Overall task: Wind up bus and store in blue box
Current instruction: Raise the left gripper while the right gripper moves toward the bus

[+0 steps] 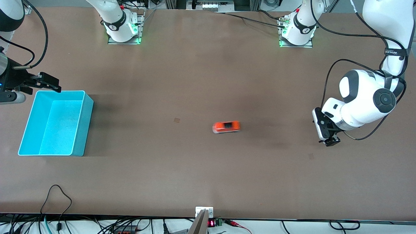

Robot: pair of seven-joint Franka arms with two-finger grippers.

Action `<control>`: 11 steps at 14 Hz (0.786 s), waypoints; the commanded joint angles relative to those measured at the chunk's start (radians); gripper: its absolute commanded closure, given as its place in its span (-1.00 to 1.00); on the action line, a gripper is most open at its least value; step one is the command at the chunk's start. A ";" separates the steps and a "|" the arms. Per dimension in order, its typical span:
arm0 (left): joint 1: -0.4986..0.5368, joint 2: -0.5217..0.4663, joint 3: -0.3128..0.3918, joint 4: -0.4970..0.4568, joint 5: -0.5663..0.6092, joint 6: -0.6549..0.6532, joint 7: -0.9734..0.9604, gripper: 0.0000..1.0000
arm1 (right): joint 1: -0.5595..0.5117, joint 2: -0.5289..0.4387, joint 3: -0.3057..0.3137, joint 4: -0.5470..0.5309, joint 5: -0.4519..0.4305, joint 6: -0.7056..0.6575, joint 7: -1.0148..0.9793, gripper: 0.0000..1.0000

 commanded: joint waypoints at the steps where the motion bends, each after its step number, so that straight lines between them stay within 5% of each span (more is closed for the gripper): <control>1: -0.013 -0.029 0.015 0.011 -0.026 -0.024 -0.180 -1.00 | -0.008 0.001 0.005 0.004 0.008 0.002 -0.014 -1.00; 7: -0.060 -0.077 0.056 0.078 -0.031 -0.037 -0.513 -1.00 | -0.005 0.036 0.006 0.004 -0.001 0.002 -0.015 -1.00; 11: -0.160 -0.100 0.173 0.106 -0.031 -0.079 -0.787 -1.00 | -0.001 0.055 0.006 0.004 -0.001 0.002 -0.041 -1.00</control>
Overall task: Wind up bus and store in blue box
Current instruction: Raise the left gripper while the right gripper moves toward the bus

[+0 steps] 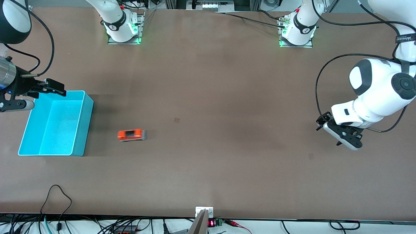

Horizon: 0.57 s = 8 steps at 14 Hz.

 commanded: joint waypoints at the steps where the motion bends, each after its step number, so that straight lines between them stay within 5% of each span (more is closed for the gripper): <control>1: -0.065 -0.027 0.080 0.022 -0.026 -0.067 -0.193 -1.00 | -0.003 0.011 0.005 0.005 -0.001 0.000 -0.060 -1.00; 4: -0.120 -0.047 0.153 0.078 -0.021 -0.188 -0.498 -1.00 | -0.001 0.026 0.006 0.005 -0.001 0.000 -0.170 -1.00; 8: -0.119 -0.056 0.192 0.199 -0.021 -0.328 -0.562 -1.00 | -0.003 0.063 0.008 0.005 0.001 0.011 -0.496 -1.00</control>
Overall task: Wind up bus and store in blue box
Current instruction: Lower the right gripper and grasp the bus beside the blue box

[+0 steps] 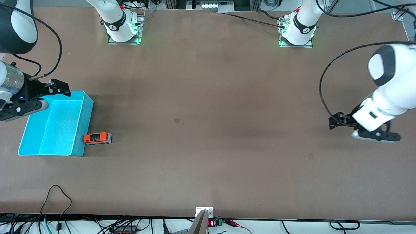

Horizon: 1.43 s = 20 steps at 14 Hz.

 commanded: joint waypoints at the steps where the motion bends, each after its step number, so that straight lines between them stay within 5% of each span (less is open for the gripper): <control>1: -0.013 -0.013 0.035 0.090 -0.020 -0.110 -0.038 -1.00 | -0.004 0.034 0.004 0.005 -0.001 0.019 -0.187 -1.00; 6: 0.012 -0.099 0.017 0.104 -0.010 -0.251 -0.148 -1.00 | 0.013 0.178 0.007 0.005 -0.001 0.172 -0.509 -1.00; 9: 0.154 -0.102 -0.133 0.104 -0.002 -0.239 -0.147 -1.00 | 0.022 0.285 0.007 -0.004 -0.031 0.287 -0.643 -1.00; 11: 0.167 -0.110 -0.145 0.103 0.001 -0.242 -0.144 -1.00 | 0.021 0.339 0.006 -0.030 -0.042 0.387 -0.738 -1.00; 15: 0.173 -0.162 -0.151 0.054 0.015 -0.233 -0.132 -1.00 | 0.009 0.332 0.006 -0.221 -0.084 0.678 -0.810 -1.00; 20: 0.173 -0.251 -0.164 -0.046 0.018 -0.218 -0.138 -1.00 | -0.013 0.364 0.002 -0.239 -0.085 0.790 -0.967 -1.00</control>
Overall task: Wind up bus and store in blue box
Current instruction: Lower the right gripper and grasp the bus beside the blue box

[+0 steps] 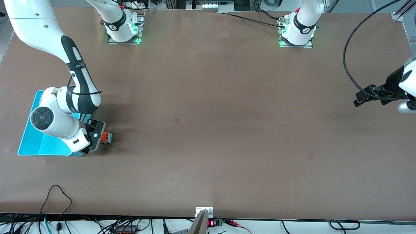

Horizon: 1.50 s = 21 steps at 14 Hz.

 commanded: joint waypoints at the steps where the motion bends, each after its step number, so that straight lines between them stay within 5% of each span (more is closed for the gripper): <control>1: 0.016 -0.063 -0.016 -0.059 0.013 0.018 0.011 -1.00 | -0.027 0.002 0.009 -0.030 -0.015 0.049 -0.079 -1.00; 10: 0.014 -0.067 -0.018 -0.042 0.015 -0.036 0.015 -1.00 | -0.041 0.037 0.011 -0.050 -0.012 0.083 -0.115 -1.00; 12: 0.017 -0.067 -0.016 -0.019 0.012 -0.050 0.016 -1.00 | -0.039 0.046 0.011 -0.048 -0.012 0.089 -0.115 -0.46; 14: 0.020 -0.069 -0.015 -0.022 0.015 -0.073 0.020 -1.00 | -0.033 0.046 0.011 -0.046 -0.012 0.083 -0.107 0.76; 15: 0.020 -0.069 -0.012 -0.022 0.018 -0.091 0.041 -1.00 | -0.033 0.046 0.011 -0.046 -0.012 0.081 -0.101 0.96; 21: 0.019 -0.071 -0.019 -0.023 0.018 -0.099 -0.032 -1.00 | -0.018 0.043 0.015 -0.036 0.008 0.078 -0.058 1.00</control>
